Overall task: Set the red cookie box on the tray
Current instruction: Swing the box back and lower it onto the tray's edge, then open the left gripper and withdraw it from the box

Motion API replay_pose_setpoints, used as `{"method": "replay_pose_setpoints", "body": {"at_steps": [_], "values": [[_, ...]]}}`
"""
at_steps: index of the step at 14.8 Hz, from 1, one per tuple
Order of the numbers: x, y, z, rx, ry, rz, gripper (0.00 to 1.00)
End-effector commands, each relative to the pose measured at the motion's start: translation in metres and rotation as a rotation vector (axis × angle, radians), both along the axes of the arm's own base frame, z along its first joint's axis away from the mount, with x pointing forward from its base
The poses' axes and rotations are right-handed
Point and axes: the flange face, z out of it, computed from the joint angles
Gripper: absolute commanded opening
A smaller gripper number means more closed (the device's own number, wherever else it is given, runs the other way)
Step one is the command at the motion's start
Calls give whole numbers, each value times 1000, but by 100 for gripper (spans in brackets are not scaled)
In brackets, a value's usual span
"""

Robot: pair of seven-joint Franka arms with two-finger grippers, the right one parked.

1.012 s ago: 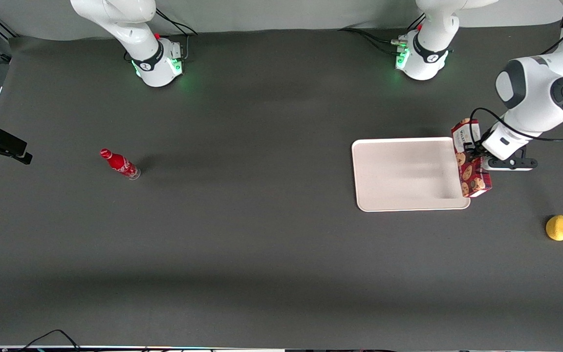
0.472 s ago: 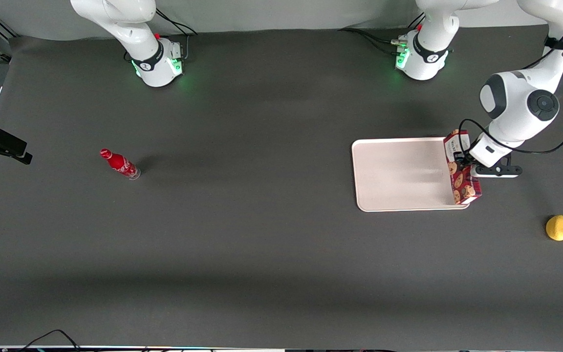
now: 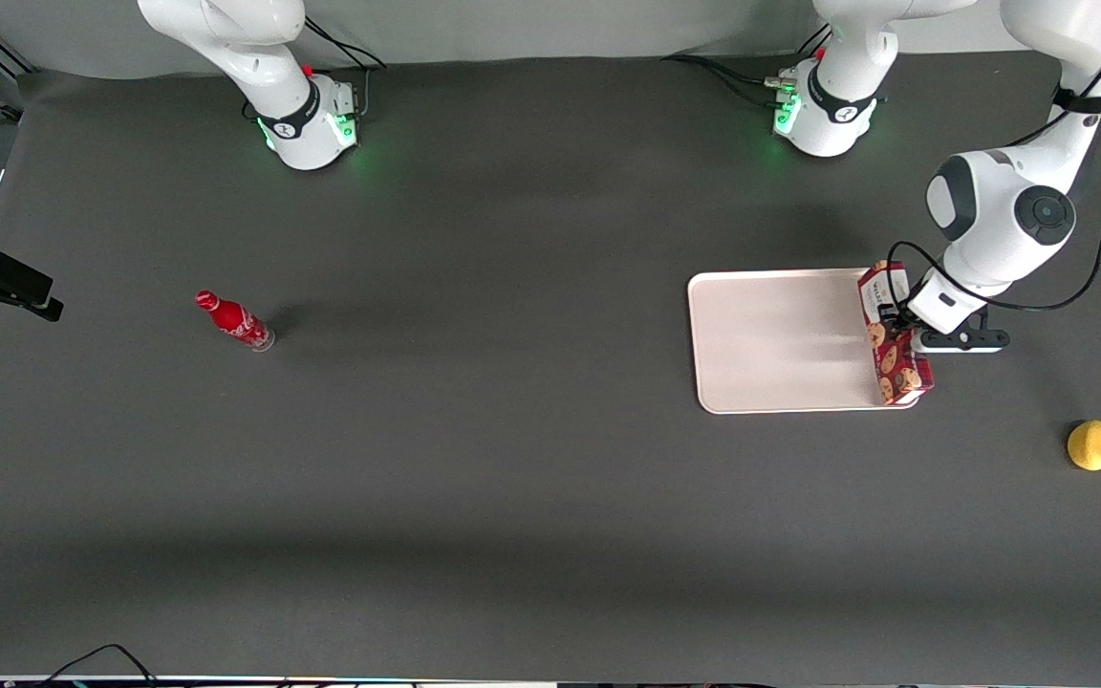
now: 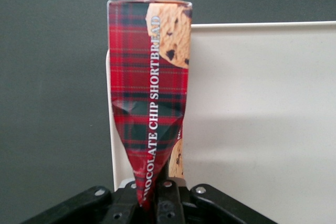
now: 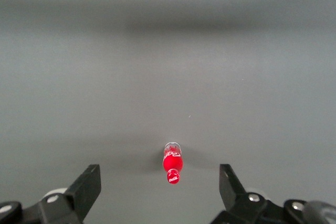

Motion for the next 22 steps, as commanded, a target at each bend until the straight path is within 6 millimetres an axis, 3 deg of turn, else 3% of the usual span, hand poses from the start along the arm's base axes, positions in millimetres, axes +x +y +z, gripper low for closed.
{"method": "replay_pose_setpoints", "body": {"at_steps": [1,2,3,4,5,9,12,17,22], "values": [[3,-5,2,-3,-16,19,0],[2,-7,2,-4,-14,16,2],[2,-7,2,-4,-14,16,30],[3,-4,3,-3,-17,19,92],[3,-6,5,-3,-19,9,100],[10,-5,18,-3,-33,11,100],[28,-1,54,-14,5,21,100],[73,0,151,-30,49,46,100],[92,-15,266,5,99,1,100]]}}
